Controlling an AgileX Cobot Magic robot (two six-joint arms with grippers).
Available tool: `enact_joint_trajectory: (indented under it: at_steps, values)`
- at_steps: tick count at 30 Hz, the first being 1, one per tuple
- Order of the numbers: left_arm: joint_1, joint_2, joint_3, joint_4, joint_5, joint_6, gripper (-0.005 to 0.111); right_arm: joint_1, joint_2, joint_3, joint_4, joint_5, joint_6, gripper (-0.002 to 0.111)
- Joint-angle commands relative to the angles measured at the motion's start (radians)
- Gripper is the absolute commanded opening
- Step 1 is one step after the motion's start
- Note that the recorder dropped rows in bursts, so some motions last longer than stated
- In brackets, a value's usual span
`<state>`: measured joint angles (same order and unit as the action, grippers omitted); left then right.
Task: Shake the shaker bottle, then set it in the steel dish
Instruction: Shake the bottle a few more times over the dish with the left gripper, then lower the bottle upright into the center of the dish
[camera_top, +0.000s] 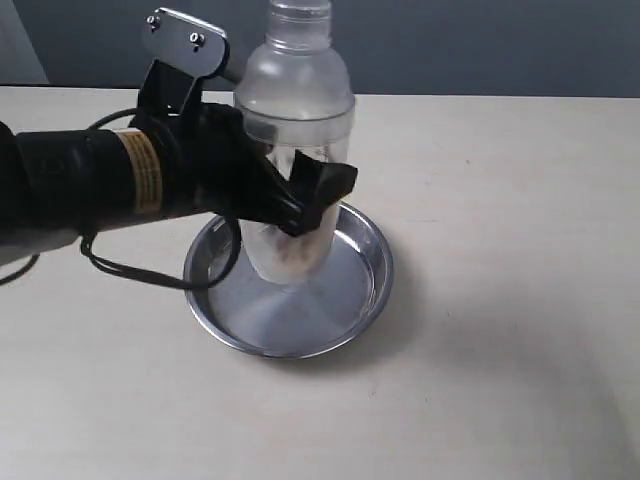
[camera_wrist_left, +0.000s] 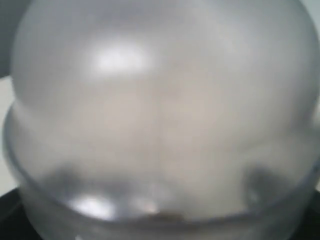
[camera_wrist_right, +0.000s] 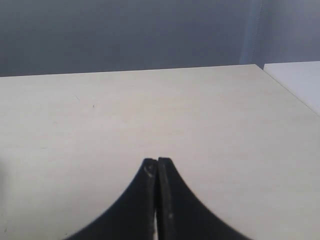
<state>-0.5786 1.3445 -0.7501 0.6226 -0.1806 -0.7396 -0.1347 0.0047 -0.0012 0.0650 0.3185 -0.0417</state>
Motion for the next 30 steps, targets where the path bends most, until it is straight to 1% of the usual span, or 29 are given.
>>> enact_joint_trajectory:
  at_steps: [1, 2, 4, 6, 7, 10, 11, 13, 15, 17, 19, 21, 22, 23, 25, 27, 29, 30]
  values:
    - [-0.001, -0.150, -0.102, 0.033, -0.124, 0.025, 0.000, -0.003, -0.005, 0.001, 0.001, -0.014, -0.002, -0.001]
    - [-0.001, -0.140, -0.077, 0.048, -0.108, 0.028, 0.000, -0.003, -0.005, 0.001, 0.001, -0.014, -0.002, -0.001]
    - [0.001, -0.052, -0.023, 0.035, -0.044, 0.071, 0.000, -0.003, -0.005, 0.001, 0.001, -0.014, -0.002, -0.001]
    - [0.014, 0.020, -0.014, -0.029, 0.001, 0.058, 0.000, -0.003, -0.005, 0.001, 0.001, -0.014, -0.002, -0.001]
    - [0.017, 0.013, -0.025, -0.036, -0.008, 0.056, 0.000, -0.003, -0.005, 0.001, 0.001, -0.014, -0.002, -0.001]
    - [0.016, -0.124, -0.125, 0.027, -0.141, 0.083, 0.000, -0.003, -0.005, 0.001, 0.001, -0.014, -0.002, -0.001]
    - [0.016, -0.168, -0.166, 0.042, -0.134, 0.099, 0.000, -0.003, -0.005, 0.001, 0.001, -0.014, -0.002, -0.001]
    - [0.016, -0.198, -0.183, 0.042, -0.032, 0.085, 0.000, -0.003, -0.005, 0.001, 0.001, -0.014, -0.002, -0.001]
    - [0.009, -0.154, -0.114, 0.040, 0.087, 0.025, 0.000, -0.003, -0.005, 0.001, 0.001, -0.014, -0.002, -0.001]
    - [0.011, -0.074, -0.039, 0.025, 0.128, 0.018, 0.000, -0.003, -0.005, 0.001, 0.001, -0.014, -0.002, -0.001]
    - [0.011, -0.114, -0.067, 0.038, 0.078, 0.018, 0.000, -0.003, -0.005, 0.001, 0.001, -0.014, -0.002, -0.001]
    - [0.011, -0.182, -0.122, 0.108, 0.017, 0.021, 0.000, -0.003, -0.005, 0.001, 0.001, -0.014, -0.002, -0.001]
    - [0.011, -0.208, -0.150, 0.114, 0.026, 0.023, 0.000, -0.003, -0.005, 0.001, 0.001, -0.014, -0.002, -0.001]
    - [0.011, -0.212, -0.151, 0.098, 0.048, 0.011, 0.000, -0.003, -0.005, 0.001, 0.001, -0.014, -0.002, -0.001]
    - [-0.003, -0.179, -0.085, 0.086, 0.077, -0.018, 0.000, -0.003, -0.005, 0.001, 0.001, -0.014, -0.002, -0.001]
    - [0.003, -0.100, 0.003, 0.073, 0.060, -0.018, 0.000, -0.003, -0.005, 0.001, 0.001, -0.014, -0.002, -0.001]
    - [0.004, -0.083, 0.012, 0.035, 0.034, -0.025, 0.000, -0.003, -0.005, 0.001, 0.001, -0.014, -0.002, -0.001]
    - [0.008, -0.126, -0.032, 0.047, -0.066, 0.000, 0.000, -0.003, -0.005, 0.001, 0.001, -0.014, -0.002, -0.001]
